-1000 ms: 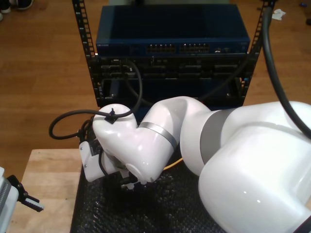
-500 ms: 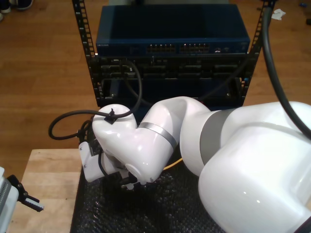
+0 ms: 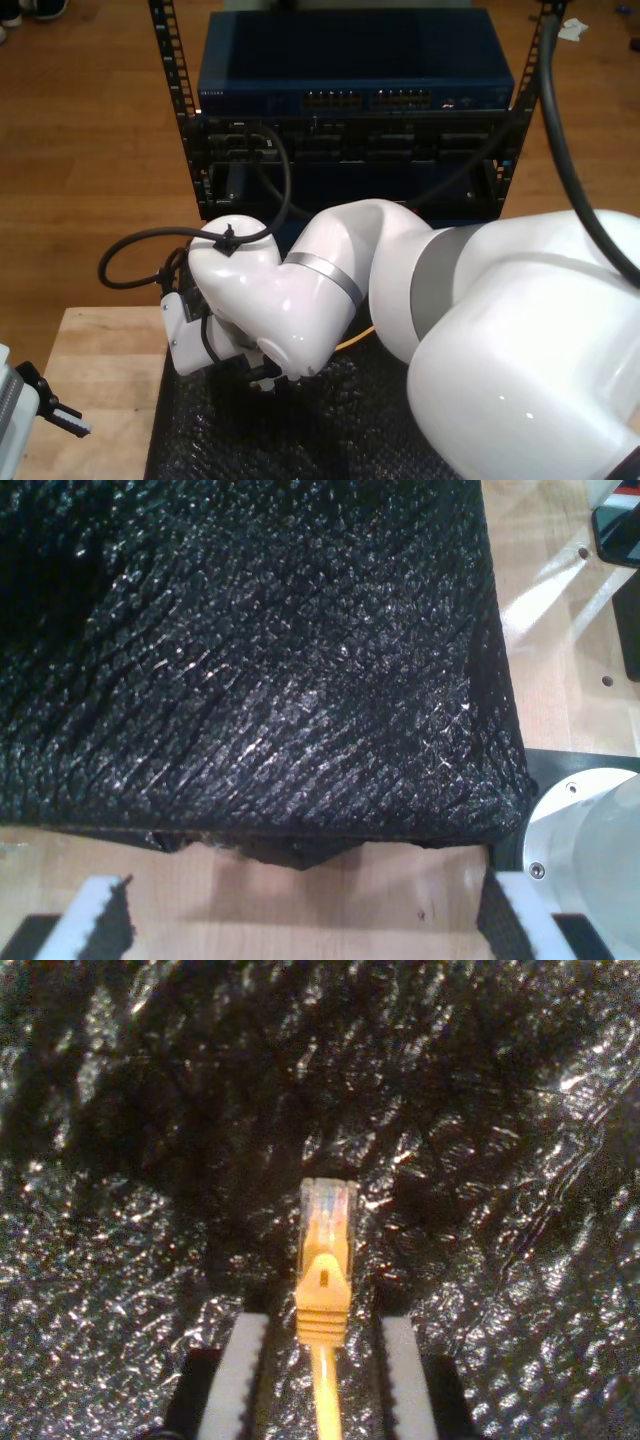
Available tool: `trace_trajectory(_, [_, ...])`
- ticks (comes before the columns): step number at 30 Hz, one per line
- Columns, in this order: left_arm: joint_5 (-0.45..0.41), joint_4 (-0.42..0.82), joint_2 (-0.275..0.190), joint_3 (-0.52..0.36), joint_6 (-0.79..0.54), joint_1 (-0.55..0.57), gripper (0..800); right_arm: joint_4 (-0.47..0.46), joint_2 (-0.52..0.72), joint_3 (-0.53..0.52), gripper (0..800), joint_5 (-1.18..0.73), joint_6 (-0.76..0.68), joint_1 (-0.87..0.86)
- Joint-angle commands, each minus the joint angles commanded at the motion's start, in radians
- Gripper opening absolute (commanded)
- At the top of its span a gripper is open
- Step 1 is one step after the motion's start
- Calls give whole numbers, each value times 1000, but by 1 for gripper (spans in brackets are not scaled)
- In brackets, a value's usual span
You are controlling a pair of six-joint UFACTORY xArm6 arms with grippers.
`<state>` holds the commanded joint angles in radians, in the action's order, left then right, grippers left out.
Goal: Grab the cable and plug it in
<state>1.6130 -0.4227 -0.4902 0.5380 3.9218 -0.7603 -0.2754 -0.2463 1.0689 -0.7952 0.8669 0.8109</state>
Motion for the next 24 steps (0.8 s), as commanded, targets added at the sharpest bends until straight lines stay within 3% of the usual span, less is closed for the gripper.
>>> trace_trajectory(10, [0,0,0,0,2,0,799,-9,0,-14,27,34,3,-2])
trace_trajectory(24, [2,0,6,0,2,0,800,-15,17,-9,6,26,14,-14])
